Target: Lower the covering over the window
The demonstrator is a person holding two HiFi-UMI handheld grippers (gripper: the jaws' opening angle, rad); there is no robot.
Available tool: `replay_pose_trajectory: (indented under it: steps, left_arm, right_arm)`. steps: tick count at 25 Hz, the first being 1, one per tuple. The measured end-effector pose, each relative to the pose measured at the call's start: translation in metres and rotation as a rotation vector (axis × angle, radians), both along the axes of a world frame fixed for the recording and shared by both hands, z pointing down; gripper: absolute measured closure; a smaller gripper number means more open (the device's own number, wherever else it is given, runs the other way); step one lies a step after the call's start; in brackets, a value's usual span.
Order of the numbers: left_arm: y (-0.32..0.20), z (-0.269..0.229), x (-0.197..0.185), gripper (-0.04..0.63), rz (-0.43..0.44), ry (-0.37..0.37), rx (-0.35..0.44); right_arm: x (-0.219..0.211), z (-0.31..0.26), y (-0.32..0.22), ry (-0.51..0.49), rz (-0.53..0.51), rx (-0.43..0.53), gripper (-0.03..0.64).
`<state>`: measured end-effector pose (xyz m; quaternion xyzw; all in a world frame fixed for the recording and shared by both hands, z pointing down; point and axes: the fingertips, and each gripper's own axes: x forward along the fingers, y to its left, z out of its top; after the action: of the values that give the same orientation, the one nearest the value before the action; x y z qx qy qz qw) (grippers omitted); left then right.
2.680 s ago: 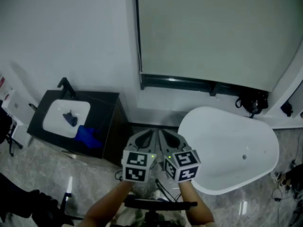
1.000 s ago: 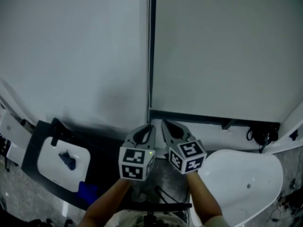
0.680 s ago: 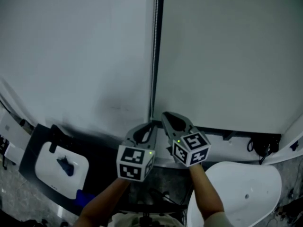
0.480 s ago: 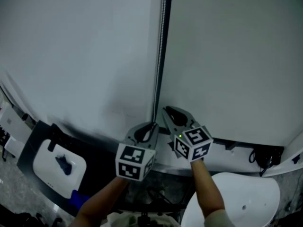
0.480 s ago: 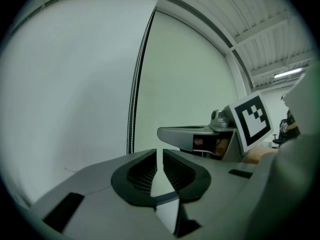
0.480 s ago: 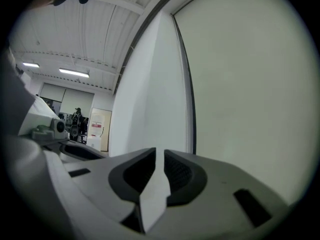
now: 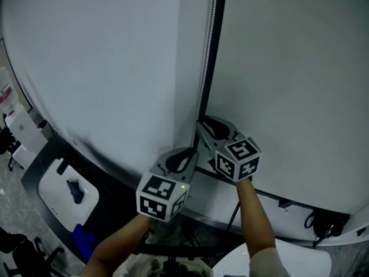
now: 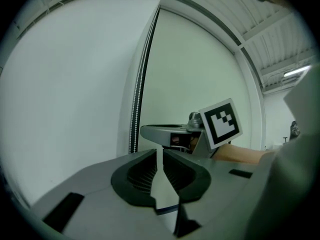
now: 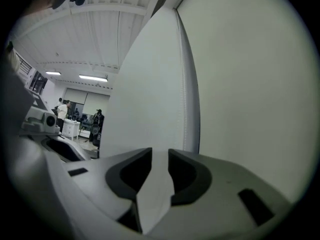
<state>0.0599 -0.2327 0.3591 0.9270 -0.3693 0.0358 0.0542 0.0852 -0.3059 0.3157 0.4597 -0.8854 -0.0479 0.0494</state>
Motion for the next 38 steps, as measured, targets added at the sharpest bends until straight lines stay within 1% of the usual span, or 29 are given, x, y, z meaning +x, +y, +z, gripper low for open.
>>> replay_pose_trajectory:
  steps: [3, 9, 12, 14, 15, 16, 19, 21, 24, 27, 29, 34, 36, 38]
  left_arm:
    - [-0.005, -0.006, 0.004, 0.558, -0.013, 0.003, 0.010]
    - [-0.014, -0.008, 0.005, 0.558, -0.030, -0.003, 0.009]
    - [-0.016, -0.007, 0.003, 0.558, -0.036, -0.002, 0.003]
    - [-0.016, -0.011, 0.003, 0.558, -0.038, 0.001, 0.009]
    - [-0.016, -0.014, 0.003, 0.558, -0.039, 0.004, 0.014]
    - [-0.015, -0.017, 0.003, 0.558, -0.041, 0.008, 0.021]
    - [-0.014, -0.032, 0.004, 0.558, -0.043, 0.019, 0.048]
    - [-0.014, -0.043, 0.006, 0.558, -0.041, 0.019, 0.074]
    - [-0.018, -0.063, 0.012, 0.558, -0.043, 0.017, 0.121]
    - [-0.024, -0.081, 0.019, 0.558, -0.036, 0.015, 0.158]
    - [-0.028, -0.088, 0.024, 0.558, -0.015, 0.015, 0.170]
    - [-0.030, -0.106, 0.035, 0.558, 0.088, 0.030, 0.174]
    - [-0.027, -0.118, 0.039, 0.556, 0.137, 0.050, 0.186]
    - [-0.024, -0.133, 0.042, 0.532, 0.179, 0.080, 0.206]
  right_arm:
    - [0.001, -0.003, -0.016, 0.035, -0.042, 0.011, 0.525]
    - [-0.004, 0.001, -0.039, 0.015, -0.149, -0.008, 0.525]
    - [-0.010, 0.005, -0.043, 0.006, -0.229, -0.028, 0.526]
    - [-0.013, 0.004, -0.043, -0.013, -0.268, -0.023, 0.530]
    - [-0.012, 0.002, -0.043, -0.025, -0.274, -0.013, 0.579]
    - [-0.010, 0.000, -0.042, -0.036, -0.275, -0.001, 0.595]
    - [-0.004, -0.004, -0.031, -0.049, -0.265, 0.022, 0.596]
    - [0.001, -0.003, -0.022, -0.036, -0.245, 0.032, 0.597]
    - [0.004, -0.002, -0.005, 0.020, -0.238, 0.054, 0.597]
    - [0.005, -0.001, 0.016, 0.142, -0.236, 0.099, 0.597]
    - [0.001, -0.001, 0.030, 0.215, -0.241, 0.125, 0.597]
    - [-0.006, -0.002, 0.053, 0.329, -0.229, 0.190, 0.597]
    - [-0.004, -0.001, 0.058, 0.378, -0.207, 0.202, 0.597]
    - [-0.002, 0.000, 0.060, 0.413, -0.188, 0.200, 0.597]
